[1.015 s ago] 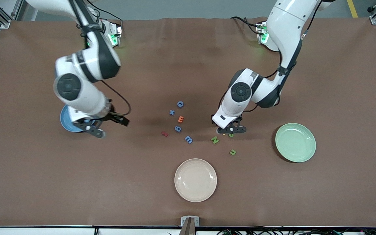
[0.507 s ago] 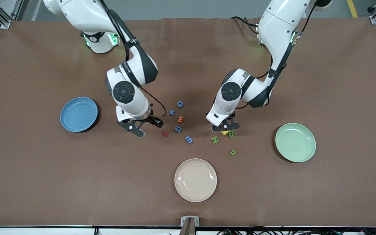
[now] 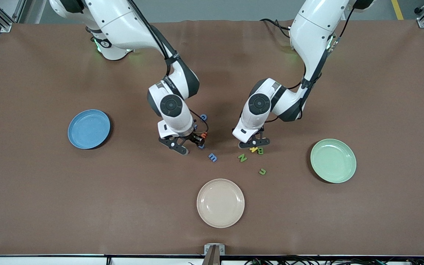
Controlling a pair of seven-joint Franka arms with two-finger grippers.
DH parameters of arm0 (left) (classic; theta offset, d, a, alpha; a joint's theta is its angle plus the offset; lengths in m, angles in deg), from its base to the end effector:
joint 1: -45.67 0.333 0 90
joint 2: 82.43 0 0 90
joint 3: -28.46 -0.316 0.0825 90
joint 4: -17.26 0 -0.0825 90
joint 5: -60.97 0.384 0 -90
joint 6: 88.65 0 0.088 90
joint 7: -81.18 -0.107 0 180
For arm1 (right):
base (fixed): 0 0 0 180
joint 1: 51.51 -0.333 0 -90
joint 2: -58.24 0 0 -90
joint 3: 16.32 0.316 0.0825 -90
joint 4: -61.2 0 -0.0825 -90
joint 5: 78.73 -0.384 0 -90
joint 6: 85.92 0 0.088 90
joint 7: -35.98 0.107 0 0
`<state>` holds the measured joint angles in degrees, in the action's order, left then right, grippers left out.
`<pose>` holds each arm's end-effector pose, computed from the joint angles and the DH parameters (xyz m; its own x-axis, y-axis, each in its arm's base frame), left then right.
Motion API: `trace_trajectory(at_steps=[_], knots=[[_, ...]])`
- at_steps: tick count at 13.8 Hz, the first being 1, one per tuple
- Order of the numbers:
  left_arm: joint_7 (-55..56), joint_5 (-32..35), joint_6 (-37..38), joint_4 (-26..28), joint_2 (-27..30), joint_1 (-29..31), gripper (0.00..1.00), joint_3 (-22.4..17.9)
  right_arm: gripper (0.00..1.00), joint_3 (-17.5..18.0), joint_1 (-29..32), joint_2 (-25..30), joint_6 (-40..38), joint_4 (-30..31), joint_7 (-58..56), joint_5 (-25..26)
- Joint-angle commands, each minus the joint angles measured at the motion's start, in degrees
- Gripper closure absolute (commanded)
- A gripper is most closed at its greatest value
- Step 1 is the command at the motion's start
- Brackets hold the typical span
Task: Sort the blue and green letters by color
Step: 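Grasp a green letter with the left gripper while the right gripper grasps blue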
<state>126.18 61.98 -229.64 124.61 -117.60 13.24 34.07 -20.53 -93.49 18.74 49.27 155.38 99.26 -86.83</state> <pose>0.5011 -0.3886 0.1816 0.9911 0.1239 -0.0490 0.1248 -0.9921 0.0155 0.5409 0.4291 0.2152 0.8643 -0.5016 -0.0375 -0.5029 -0.8629 -0.0493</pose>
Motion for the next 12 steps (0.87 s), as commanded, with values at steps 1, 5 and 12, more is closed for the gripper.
trace_trajectory(at_steps=[1, 5, 12], knots=[[1.0, 0.2, -0.3, -0.4, -0.2, -0.6, 0.9, -0.3, 0.19, -0.6, -1.2, -3.2, 0.2, -3.2, 1.3, -0.2], [0.4, 0.4, 0.4, -0.3, 2.0, 0.4, 0.99, -0.9, 0.2, -0.6, -1.9, -5.8, 1.7, -5.3, 1.6, -0.1], [-14.1, 2.5, 11.4, 0.3, 11.5, 13.6, 0.99, -1.7, 0.3, -0.8, -2.3, -8.2, 1.6, -8.0, 2.1, 0.5]])
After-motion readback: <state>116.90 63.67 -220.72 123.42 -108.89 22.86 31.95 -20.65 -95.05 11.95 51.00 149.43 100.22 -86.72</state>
